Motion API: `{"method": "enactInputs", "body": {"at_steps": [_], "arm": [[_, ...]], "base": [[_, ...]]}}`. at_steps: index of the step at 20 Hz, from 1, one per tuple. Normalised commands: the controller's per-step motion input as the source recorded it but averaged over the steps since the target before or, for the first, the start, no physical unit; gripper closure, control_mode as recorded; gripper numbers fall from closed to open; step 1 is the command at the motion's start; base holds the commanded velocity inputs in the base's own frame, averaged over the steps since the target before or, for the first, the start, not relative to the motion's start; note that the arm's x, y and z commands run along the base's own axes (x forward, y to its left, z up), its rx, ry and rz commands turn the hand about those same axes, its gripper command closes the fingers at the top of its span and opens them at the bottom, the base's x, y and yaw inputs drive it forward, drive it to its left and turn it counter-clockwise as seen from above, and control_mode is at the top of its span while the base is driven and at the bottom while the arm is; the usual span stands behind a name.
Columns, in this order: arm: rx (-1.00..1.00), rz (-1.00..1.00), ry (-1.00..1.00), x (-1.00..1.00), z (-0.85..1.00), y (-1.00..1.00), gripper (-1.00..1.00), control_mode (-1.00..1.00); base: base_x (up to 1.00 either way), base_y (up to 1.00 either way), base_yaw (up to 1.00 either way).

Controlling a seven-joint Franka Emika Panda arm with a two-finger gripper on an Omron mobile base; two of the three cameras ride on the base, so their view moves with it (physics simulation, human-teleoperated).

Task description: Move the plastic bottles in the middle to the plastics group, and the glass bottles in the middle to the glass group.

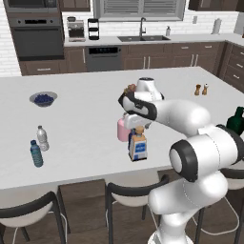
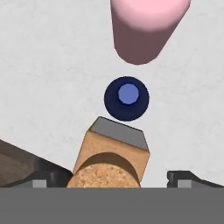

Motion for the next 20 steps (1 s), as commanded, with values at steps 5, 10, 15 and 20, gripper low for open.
{"method": "enactInputs", "body": {"at_steps": [5, 10, 15, 20], "arm": [[0.00, 0.00, 0.00, -0.09, -0.02, 0.00, -1.00, -1.00], [0.00, 0.00, 0.00, 0.01, -0.15, 0.00, -1.00, -1.00], [0.00, 0.00, 0.00, 0.05, -0.18, 0.00, -1.00, -1.00], [0.00, 0.00, 0.00, 0.00, -0.08, 0.00, 1.00, -1.00]], "base": [[0.00, 0.00, 0.00], [0.00, 0.00, 0.00], [0.00, 0.00, 0.00], [0.00, 0.00, 0.00]]}}
